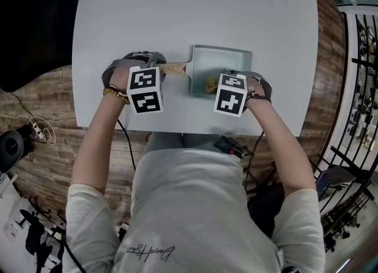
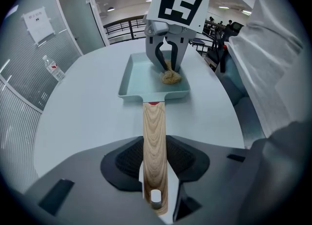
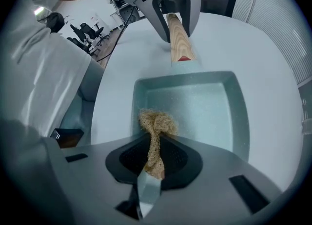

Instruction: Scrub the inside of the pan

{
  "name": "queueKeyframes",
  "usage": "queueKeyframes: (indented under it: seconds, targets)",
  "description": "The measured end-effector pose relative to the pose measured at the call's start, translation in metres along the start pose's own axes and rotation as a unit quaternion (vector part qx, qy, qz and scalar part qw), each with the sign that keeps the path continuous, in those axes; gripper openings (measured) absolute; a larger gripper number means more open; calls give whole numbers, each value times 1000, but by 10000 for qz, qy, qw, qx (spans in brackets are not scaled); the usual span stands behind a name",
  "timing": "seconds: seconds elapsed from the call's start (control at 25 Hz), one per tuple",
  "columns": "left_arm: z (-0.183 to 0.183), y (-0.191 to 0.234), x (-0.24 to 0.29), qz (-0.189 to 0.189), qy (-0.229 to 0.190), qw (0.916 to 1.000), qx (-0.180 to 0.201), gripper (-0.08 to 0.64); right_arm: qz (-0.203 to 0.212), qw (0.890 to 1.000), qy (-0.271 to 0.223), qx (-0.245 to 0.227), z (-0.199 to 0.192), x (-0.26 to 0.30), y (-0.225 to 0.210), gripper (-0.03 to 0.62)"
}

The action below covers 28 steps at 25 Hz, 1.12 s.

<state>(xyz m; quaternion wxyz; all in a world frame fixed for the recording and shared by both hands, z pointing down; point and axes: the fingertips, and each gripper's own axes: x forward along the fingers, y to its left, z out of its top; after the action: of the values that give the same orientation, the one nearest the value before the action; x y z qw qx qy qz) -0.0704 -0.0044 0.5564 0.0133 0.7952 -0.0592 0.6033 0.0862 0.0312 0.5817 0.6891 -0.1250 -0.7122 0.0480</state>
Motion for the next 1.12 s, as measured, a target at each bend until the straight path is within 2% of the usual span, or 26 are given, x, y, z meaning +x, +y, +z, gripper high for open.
queueKeyframes:
  seconds: [0.28, 0.56, 0.8, 0.92, 1.12]
  targets:
    - [2, -7, -3, -96, -3, 9999, 90, 147, -864, 9962, -60, 26, -5, -8, -37, 69]
    - [4, -9, -5, -98, -29, 9999, 78, 146, -1763, 9842, 16, 163, -13, -23, -95, 72]
    - [3, -10, -4, -68, -1, 10000, -9, 146, -1907, 9816, 93, 36, -13, -22, -94, 71]
    - [0, -7, -2, -70, 45, 9999, -60, 146, -1794, 9837, 115, 40, -11, -19, -92, 71]
    - [-3, -6, 0, -50, 91, 9999, -80, 146, -1472, 9890, 144, -70, -12, -11, -64, 71]
